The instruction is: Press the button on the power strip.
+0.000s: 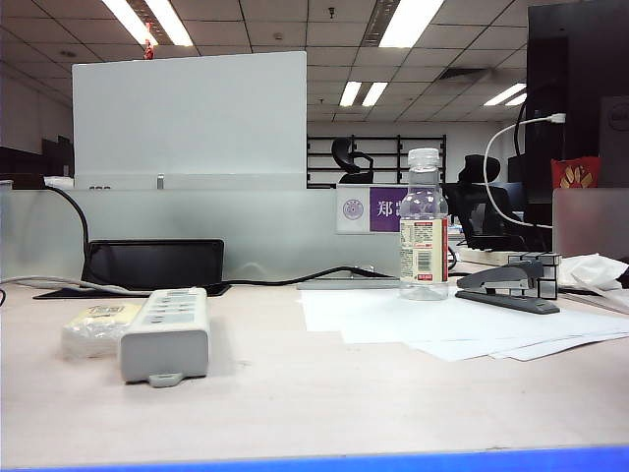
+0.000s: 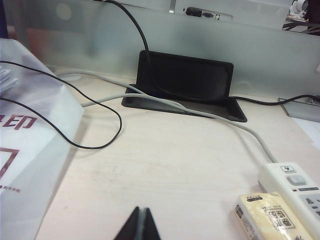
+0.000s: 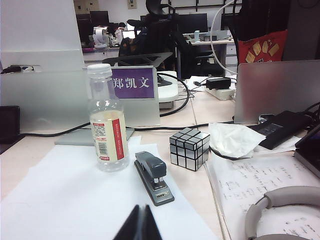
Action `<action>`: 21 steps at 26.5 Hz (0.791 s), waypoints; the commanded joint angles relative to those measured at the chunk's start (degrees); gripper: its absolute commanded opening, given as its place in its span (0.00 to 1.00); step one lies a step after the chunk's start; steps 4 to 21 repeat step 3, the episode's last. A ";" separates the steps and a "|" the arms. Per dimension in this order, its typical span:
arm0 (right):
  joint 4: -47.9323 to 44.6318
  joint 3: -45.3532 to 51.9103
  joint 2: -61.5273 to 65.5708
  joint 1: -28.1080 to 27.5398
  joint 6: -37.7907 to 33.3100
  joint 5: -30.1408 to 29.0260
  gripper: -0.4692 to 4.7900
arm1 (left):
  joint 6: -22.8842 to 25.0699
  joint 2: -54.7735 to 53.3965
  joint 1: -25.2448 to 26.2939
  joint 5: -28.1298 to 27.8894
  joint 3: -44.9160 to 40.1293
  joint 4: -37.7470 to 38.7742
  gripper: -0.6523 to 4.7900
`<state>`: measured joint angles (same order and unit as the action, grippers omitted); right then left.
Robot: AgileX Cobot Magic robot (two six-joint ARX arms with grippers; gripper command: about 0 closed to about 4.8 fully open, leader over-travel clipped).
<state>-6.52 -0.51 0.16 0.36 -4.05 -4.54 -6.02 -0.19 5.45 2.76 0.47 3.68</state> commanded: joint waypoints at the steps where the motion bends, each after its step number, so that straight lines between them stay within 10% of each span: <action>1: -0.57 0.42 -0.09 0.04 -0.24 0.11 0.09 | 0.02 0.07 0.02 -0.13 0.09 -0.70 0.11; 21: -0.57 0.42 -0.09 0.04 -0.24 0.11 0.09 | 0.02 0.07 0.02 -0.13 0.09 -0.70 0.11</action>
